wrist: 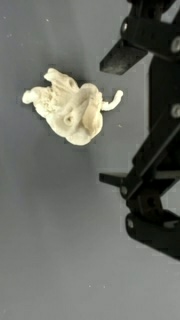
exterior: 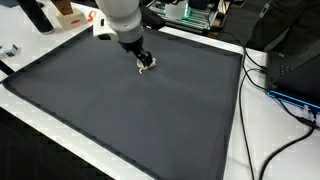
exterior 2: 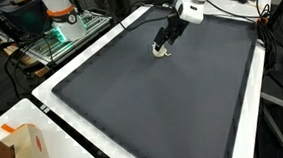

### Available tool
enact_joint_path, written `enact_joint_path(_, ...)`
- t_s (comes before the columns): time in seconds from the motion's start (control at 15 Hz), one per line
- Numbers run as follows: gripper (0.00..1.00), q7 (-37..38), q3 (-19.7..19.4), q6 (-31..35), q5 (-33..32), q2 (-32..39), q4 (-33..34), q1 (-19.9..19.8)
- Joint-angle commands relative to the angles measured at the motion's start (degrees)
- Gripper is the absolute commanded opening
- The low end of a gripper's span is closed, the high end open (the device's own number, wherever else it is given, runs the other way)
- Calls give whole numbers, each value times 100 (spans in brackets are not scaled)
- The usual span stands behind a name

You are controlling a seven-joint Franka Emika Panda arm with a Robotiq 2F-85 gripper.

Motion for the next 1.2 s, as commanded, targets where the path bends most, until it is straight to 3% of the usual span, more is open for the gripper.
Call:
enact_joint_path(0.0, 100, 425, -97, -386, -679, 182, 283, 363)
enact_joint_path(0.67, 100, 1106, -32, -375, -1779, 181, 204, 914)
enact_joint_path(1.13, 100, 1362, 71, -187, -1994, 10, -77, 1007)
